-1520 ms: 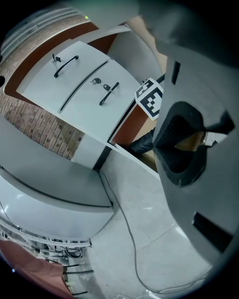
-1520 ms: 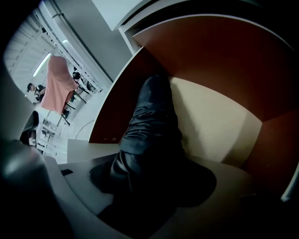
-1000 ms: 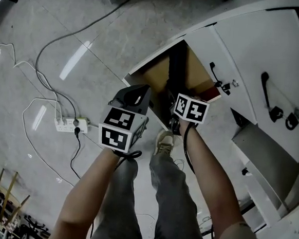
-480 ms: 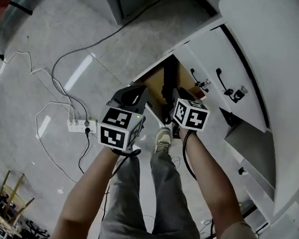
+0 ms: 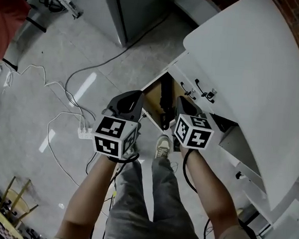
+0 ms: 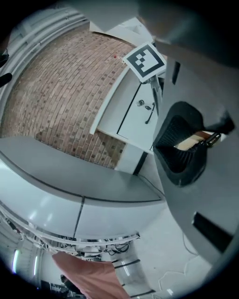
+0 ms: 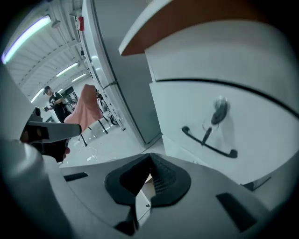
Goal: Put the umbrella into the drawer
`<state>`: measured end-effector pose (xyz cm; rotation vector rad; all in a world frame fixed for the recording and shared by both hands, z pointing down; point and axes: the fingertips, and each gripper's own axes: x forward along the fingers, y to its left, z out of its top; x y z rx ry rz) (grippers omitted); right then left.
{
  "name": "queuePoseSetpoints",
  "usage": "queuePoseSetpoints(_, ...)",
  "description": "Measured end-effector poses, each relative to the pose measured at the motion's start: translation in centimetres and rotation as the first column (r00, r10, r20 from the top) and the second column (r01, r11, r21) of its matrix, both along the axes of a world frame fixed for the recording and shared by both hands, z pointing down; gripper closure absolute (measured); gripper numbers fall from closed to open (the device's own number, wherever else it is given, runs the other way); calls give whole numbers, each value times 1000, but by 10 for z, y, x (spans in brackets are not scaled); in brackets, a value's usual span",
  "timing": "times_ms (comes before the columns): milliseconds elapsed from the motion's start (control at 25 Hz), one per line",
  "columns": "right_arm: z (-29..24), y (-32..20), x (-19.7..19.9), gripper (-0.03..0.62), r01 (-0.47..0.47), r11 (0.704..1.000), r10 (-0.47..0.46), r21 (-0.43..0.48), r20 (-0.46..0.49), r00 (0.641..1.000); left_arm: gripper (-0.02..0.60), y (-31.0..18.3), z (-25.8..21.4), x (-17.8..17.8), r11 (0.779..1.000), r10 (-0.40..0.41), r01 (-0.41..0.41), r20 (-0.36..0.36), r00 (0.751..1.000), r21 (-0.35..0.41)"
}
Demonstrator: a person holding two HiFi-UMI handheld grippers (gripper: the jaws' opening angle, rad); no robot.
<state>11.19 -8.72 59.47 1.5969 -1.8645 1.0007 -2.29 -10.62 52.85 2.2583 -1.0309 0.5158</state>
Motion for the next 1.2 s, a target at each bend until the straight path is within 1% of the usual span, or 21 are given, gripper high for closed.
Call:
queuePoseSetpoints(240, -111, 0, -24, 586, 55, 991, -58, 120, 25, 998, 574, 2, -82, -11, 999, -19, 19, 4, 1000, 38)
queuePoseSetpoints(360, -172, -1, -37, 586, 95, 976, -102, 194, 26, 994, 574, 4, -126, -17, 998, -23, 22, 3, 1000, 67)
queuePoseSetpoints(480, -236, -4, -48, 586, 141, 952, -151, 273, 15, 988, 574, 4, -174, -23, 992, -29, 30, -7, 1000, 123)
queuePoseSetpoints(680, -344, -8, -57, 586, 194, 881, -192, 431, -49, 980, 574, 3, -251, -31, 977, -49, 54, -30, 998, 205)
queuePoseSetpoints(840, -423, -4, -65, 586, 212, 821, -206, 530, -72, 976, 574, 9, -326, -39, 962, -51, 75, -94, 994, 263)
queuePoseSetpoints(920, -462, -1, -70, 586, 227, 782, -217, 580, -89, 972, 574, 10, -368, -43, 942, -44, 76, -104, 994, 328)
queuePoseSetpoints(1000, -499, 2, -74, 586, 249, 741, -228, 624, -115, 967, 574, 11, -406, -46, 918, -36, 71, -95, 995, 390)
queuePoseSetpoints(1200, -585, 14, -80, 586, 290, 644, -234, 708, -179, 956, 575, 17, -480, -57, 869, -28, 54, -60, 998, 492)
